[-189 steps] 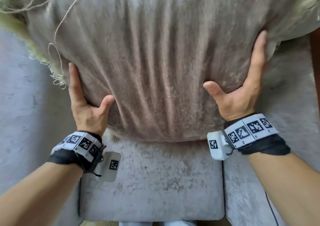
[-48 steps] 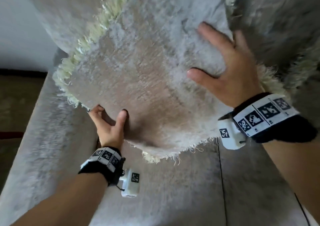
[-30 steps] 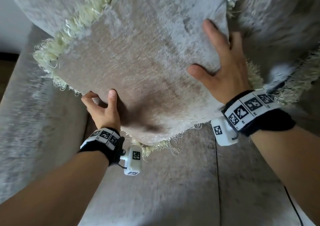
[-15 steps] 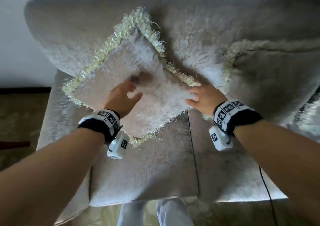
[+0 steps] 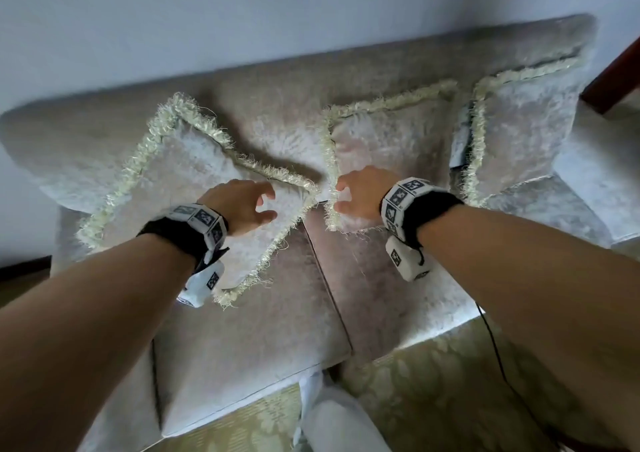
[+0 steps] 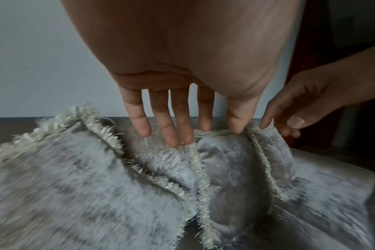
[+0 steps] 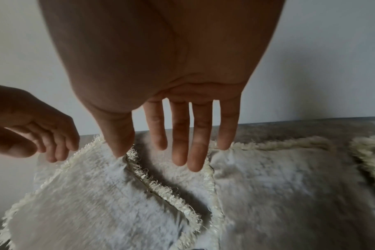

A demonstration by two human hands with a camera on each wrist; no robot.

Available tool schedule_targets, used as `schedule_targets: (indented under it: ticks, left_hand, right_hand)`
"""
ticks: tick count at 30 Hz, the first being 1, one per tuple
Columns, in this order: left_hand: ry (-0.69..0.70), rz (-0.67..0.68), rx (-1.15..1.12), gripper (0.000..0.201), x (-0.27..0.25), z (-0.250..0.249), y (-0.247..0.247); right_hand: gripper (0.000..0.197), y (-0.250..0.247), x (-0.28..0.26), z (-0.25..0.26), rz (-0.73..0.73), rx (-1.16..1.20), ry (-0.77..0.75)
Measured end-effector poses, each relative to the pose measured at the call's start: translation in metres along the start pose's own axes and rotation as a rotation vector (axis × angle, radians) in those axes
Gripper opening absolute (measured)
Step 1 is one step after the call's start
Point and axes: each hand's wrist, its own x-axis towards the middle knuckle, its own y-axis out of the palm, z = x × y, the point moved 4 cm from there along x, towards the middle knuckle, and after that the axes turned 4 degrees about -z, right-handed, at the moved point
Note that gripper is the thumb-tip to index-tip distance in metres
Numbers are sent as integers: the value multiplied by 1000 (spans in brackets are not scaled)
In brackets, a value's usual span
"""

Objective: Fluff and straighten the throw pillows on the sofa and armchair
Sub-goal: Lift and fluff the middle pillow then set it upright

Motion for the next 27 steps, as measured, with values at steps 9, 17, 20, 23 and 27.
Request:
schedule_targets:
  ticks: [9, 17, 20, 23, 27]
  left_hand:
    - [225, 52, 136, 41, -4, -125, -4]
    - [265, 88, 279, 44, 58, -216, -6]
    - [251, 79, 300, 45, 95, -256, -7]
    - [220, 77, 265, 46, 129, -295, -6]
    - [190, 76, 208, 45, 163, -334, 3]
  right_hand:
    - [59, 7, -78, -81, 65, -15, 101]
    - [57, -18, -80, -181, 12, -5, 70]
    - [55, -25, -68, -230, 5, -28, 31]
    - [58, -24, -56, -279, 39, -42, -15]
    - [64, -22, -36, -334, 94, -54, -69]
